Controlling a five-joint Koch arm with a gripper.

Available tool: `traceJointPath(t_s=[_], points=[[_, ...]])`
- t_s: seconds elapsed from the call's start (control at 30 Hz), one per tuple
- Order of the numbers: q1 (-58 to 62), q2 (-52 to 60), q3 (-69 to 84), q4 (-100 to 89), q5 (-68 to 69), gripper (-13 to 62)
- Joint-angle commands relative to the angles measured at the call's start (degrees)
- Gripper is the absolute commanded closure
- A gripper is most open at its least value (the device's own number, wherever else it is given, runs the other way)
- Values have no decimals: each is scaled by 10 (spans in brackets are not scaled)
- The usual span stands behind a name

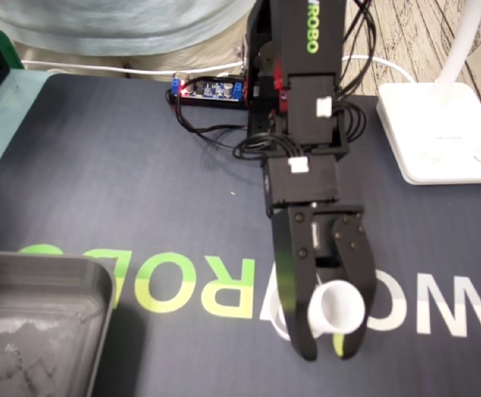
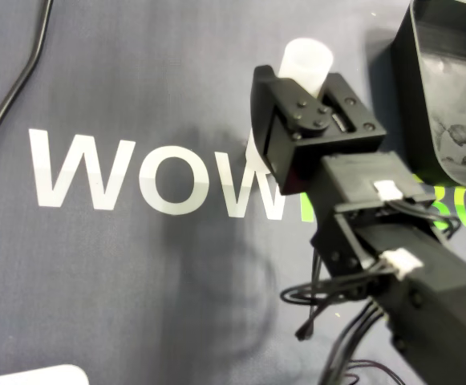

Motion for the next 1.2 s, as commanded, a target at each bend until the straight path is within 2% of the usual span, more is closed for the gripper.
traceJointPath(t_s=[0.0,0.53,1.17], points=[[-7,-4,-14,-45,-5,466],[8,-83,-38,-118,-3,466],[38,-89,-53,-117,-4,463]])
